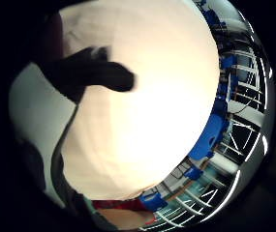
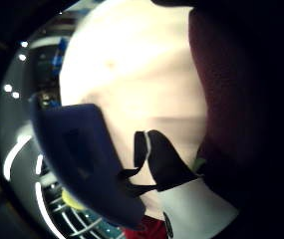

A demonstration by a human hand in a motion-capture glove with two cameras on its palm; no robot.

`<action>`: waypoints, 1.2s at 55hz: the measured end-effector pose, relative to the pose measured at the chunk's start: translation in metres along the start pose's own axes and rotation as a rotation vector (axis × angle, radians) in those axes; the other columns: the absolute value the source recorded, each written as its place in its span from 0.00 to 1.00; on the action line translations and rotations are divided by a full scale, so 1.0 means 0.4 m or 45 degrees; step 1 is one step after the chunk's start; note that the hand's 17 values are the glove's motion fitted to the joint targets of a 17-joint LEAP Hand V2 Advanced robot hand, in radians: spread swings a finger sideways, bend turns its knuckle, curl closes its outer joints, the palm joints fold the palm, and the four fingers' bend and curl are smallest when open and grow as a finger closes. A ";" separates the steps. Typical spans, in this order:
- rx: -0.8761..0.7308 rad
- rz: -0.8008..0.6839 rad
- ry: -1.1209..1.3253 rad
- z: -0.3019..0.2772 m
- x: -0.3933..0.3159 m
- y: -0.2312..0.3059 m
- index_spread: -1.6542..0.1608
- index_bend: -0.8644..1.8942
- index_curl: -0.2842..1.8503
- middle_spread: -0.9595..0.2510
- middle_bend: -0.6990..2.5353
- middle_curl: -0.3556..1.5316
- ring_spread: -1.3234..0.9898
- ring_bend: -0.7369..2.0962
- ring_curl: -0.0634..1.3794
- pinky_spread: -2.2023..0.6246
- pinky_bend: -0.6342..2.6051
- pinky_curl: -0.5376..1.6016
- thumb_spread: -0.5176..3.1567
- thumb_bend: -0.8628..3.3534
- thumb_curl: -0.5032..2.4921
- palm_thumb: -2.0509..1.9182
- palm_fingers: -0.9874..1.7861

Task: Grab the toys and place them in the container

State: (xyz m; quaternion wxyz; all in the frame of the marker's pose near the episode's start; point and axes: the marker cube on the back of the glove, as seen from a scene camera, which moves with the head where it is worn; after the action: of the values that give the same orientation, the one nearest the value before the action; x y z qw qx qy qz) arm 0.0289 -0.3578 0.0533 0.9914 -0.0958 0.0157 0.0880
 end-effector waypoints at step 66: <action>0.411 -0.443 0.098 -0.420 -0.436 0.438 0.67 0.38 0.37 0.42 0.36 0.43 0.34 0.57 0.36 0.62 0.49 0.43 0.32 0.24 0.45 0.69 0.69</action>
State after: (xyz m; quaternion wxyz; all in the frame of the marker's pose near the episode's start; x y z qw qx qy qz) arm -0.1764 -0.2507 -0.1359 0.9928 0.0593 0.0507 -0.0913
